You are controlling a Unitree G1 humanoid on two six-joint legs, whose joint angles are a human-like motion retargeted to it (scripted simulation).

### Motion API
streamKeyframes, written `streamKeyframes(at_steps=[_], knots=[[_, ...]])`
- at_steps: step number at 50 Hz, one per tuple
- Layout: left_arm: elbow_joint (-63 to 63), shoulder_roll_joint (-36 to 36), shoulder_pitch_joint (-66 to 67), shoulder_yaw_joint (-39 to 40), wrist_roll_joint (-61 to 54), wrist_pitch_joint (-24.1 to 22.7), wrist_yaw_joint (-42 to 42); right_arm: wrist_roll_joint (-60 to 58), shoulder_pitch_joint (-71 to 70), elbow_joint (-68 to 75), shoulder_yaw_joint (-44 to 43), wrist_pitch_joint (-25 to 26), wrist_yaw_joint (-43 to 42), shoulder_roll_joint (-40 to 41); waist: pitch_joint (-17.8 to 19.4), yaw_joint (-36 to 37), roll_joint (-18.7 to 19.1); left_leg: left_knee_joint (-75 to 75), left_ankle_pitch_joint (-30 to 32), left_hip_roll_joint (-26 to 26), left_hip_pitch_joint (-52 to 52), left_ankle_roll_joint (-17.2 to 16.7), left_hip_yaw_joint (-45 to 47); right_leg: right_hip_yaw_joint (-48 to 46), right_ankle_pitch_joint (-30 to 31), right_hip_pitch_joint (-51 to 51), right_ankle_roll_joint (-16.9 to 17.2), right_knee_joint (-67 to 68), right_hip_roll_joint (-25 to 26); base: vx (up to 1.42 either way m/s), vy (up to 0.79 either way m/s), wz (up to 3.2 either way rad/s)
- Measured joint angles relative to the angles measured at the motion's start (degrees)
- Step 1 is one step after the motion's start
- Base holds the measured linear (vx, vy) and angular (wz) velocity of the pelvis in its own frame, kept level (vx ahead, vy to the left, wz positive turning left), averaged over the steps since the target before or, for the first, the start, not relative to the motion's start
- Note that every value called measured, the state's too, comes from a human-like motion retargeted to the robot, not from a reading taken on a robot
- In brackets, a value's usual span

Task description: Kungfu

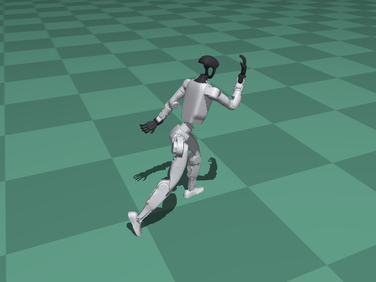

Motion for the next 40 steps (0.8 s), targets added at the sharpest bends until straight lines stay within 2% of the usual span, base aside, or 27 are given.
streamKeyframes(at_steps=[2,5,8,11,15,18,20,22,23,25,27,30,32,35,38,40], knots=[[-0.1,0.5,-1.2,-0.7,1.1,-0.1,0.4,0.5,1.1,-1.3,0.5,0.1,0.2,0.8,-1.1,-2.1,5.0,-3.0,1.5,1.2,1.0,-2.0,-4.5,3.1,-9.4,-2.7,0.0,7.2,10.9,0.49,-0.13,0.33],[0.2,0.2,-1.5,-0.5,2.3,0.1,0.0,0.7,3.4,-2.6,1.3,0.0,-0.9,0.9,-1.9,-4.0,9.7,-7.3,2.5,1.0,5.6,-2.5,-6.1,1.0,-20.1,-7.0,0.0,16.1,16.9,0.55,0.06,0.90],[0.8,-0.3,-1.4,-0.8,3.2,-0.1,-0.6,-0.3,6.3,-3.5,1.2,0.5,-1.3,-0.2,-1.4,-6.6,12.4,-11.3,1.9,-2.3,11.8,-1.5,-6.7,0.7,-28.2,-11.0,0.0,20.8,21.6,0.56,0.09,1.64],[1.0,-1.1,-1.1,-0.5,4.6,0.2,-1.1,-1.6,8.5,-3.9,0.7,1.1,-1.7,-1.3,-0.2,-9.3,12.4,-16.2,2.2,-7.3,19.7,0.5,-5.3,3.8,-34.8,-14.3,0.0,22.0,22.9,0.57,0.04,1.78],[1.0,-3.9,1.9,0.0,4.9,0.1,-0.8,-1.7,10.5,-3.5,0.9,2.0,-1.3,-2.2,0.7,-11.0,12.5,-24.0,2.0,-15.6,31.1,5.2,-1.4,12.2,-40.7,-16.2,0.0,16.9,20.5,0.52,0.34,0.99],[1.2,-5.8,3.5,-0.1,5.2,0.4,-0.8,-1.7,11.6,-3.6,1.2,2.4,-1.1,-2.6,0.8,-13.0,13.1,-26.8,1.6,-20.1,36.5,6.8,-1.8,15.6,-45.8,-16.7,-4.5,9.4,18.7,0.49,0.08,1.07],[1.4,-6.6,4.2,-0.5,5.7,0.6,-0.7,-2.1,12.4,-3.7,1.5,2.5,-1.2,-2.9,1.5,-14.5,13.6,-27.8,1.4,-22.8,40.2,7.6,-3.3,15.7,-46.1,-15.9,-8.9,3.5,16.7,0.51,-0.08,1.34],[1.5,-7.1,5.0,-1.1,6.4,0.5,-0.6,-2.4,13.5,-3.8,1.7,2.7,-0.9,-3.3,2.3,-16.3,13.7,-27.9,0.8,-25.7,44.2,8.1,-5.7,13.3,-39.8,-13.4,-15.0,-3.0,13.8,0.50,-0.07,1.35],[1.4,-7.2,5.6,-1.4,6.7,0.4,-0.5,-2.5,14.0,-3.6,1.8,2.9,-0.9,-3.3,2.5,-16.4,13.5,-27.6,0.5,-26.7,46.0,8.1,-6.4,12.2,-38.8,-11.4,-16.7,-5.0,13.5,0.55,-0.13,0.92],[1.5,-6.8,6.2,-2.0,8.0,0.9,-0.2,-2.6,15.8,-3.4,1.1,2.8,-0.9,-3.3,1.6,-15.7,12.0,-24.5,0.1,-28.1,46.9,6.9,-6.8,8.4,-41.3,-9.3,-16.2,-3.5,10.8,0.60,-0.22,0.59],[1.6,-6.8,6.8,-2.5,9.0,2.4,1.9,-1.7,17.9,-3.1,-0.4,2.7,-0.9,-4.5,0.3,-13.3,10.3,-18.9,1.5,-28.0,45.3,3.4,-5.6,6.6,-42.6,-7.4,-17.3,-4.9,9.9,0.58,-0.20,0.22],[1.9,-7.8,8.0,-1.6,7.1,2.7,5.5,-0.9,19.8,-3.5,-1.4,2.7,-0.7,-4.3,-0.2,-12.5,9.0,-9.7,6.9,-26.6,42.5,-3.3,-1.2,5.5,-43.5,-4.4,-17.4,-6.3,8.9,0.45,-0.15,0.23],[2.3,-8.5,8.5,-0.7,7.2,2.6,5.6,-1.1,20.4,-4.4,-1.1,2.6,-1.5,-4.1,-0.6,-14.8,9.7,-3.1,7.4,-25.8,38.2,-5.3,-0.4,4.5,-44.3,-2.8,-17.2,-7.5,8.8,0.39,-0.17,0.84],[2.8,-8.5,10.0,-0.1,8.8,2.3,4.4,-2.5,21.1,-5.3,-0.4,2.4,-2.8,-4.5,-1.6,-14.3,8.4,-1.6,6.4,-24.5,32.2,-6.1,3.3,5.6,-45.1,-0.6,-17.5,-9.5,9.0,0.51,-0.25,0.11],[2.8,-7.4,11.5,0.6,9.9,2.2,4.3,-3.3,22.0,-6.4,-1.3,3.1,-2.8,-5.8,-2.2,-12.6,7.3,-7.8,6.7,-22.9,27.5,-3.6,4.6,5.5,-46.2,1.5,-17.9,-11.3,10.0,0.54,-0.26,-0.07],[2.8,-6.7,12.3,1.3,9.4,2.2,4.6,-3.7,21.8,-6.7,-1.8,3.3,-2.8,-6.5,-1.1,-11.0,6.6,-13.4,8.7,-22.2,25.2,-1.9,3.7,6.1,-47.0,3.8,-18.2,-12.2,10.9,0.48,-0.23,-0.29]])
